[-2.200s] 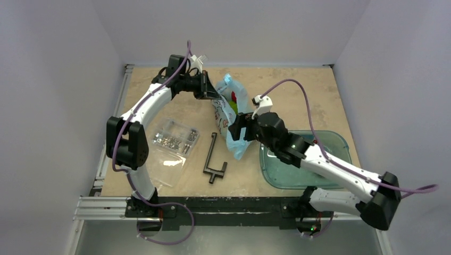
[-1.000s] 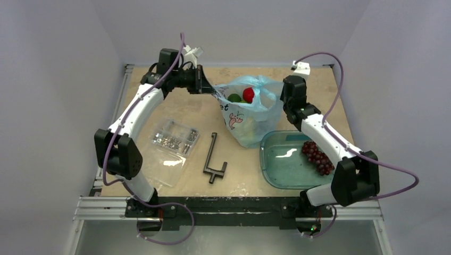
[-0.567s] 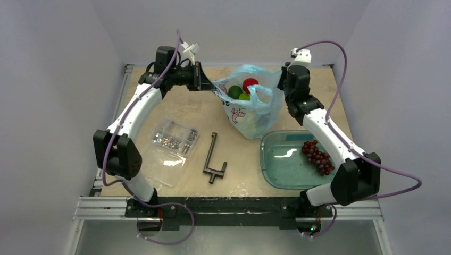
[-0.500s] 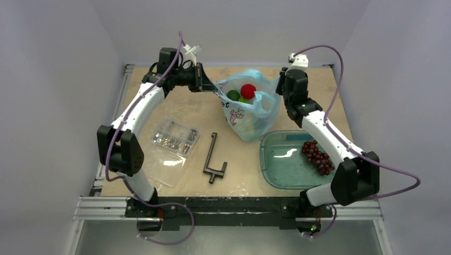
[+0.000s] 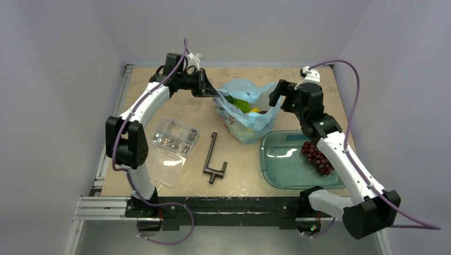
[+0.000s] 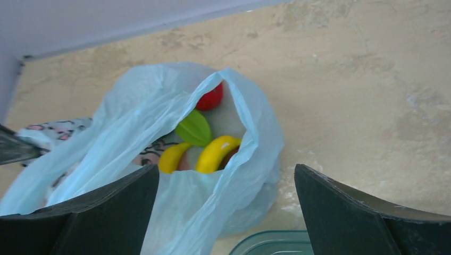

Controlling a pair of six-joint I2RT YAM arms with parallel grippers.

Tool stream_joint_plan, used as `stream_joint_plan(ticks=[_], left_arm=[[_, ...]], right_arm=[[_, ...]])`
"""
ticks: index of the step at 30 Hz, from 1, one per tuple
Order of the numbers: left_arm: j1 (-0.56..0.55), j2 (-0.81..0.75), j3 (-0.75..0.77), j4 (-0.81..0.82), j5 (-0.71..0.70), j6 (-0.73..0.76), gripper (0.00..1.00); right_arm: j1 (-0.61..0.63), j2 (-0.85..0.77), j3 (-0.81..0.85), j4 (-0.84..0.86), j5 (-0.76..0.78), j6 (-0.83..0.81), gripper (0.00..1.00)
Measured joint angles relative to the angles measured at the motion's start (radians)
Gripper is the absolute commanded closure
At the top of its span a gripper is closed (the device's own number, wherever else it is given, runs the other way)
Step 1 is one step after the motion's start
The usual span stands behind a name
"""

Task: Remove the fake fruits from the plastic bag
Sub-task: Adjust the plastic bag at the center of the board.

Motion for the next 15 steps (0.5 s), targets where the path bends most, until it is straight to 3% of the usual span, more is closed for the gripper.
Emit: stream_joint_plan(ticks=[7,10,11,12,14,15], left_arm=[[0.000,0.000,0.000,0.003,0.008,0.000,1.00],[0.000,0.000,0.000,0.007,0.015,-0.002,1.00],[0.000,0.000,0.000,0.007,0.018,-0.002,1.00],[0.000,0.000,0.000,0.007,0.019,-0.002,1.00],[0.000,0.000,0.000,0.007,0.020,-0.002,1.00],[0.000,0.000,0.000,0.007,0.021,-0.002,1.00]], right_arm=[[0.000,-0.029,-0.050,-0.043,-0.105,0.309,0.01],[0.000,-0.044,-0.168,-0.024,-0.151,0.433,0.08],[0.000,-0.046,-0.203,-0.022,-0.158,0.460,0.12],[0.000,-0.045,-0.237,-0.014,-0.173,0.484,0.23],[0.003,-0.040,-0.292,0.015,-0.201,0.515,0.55],[0.008,-0.037,-0.320,0.044,-0.211,0.526,0.61]])
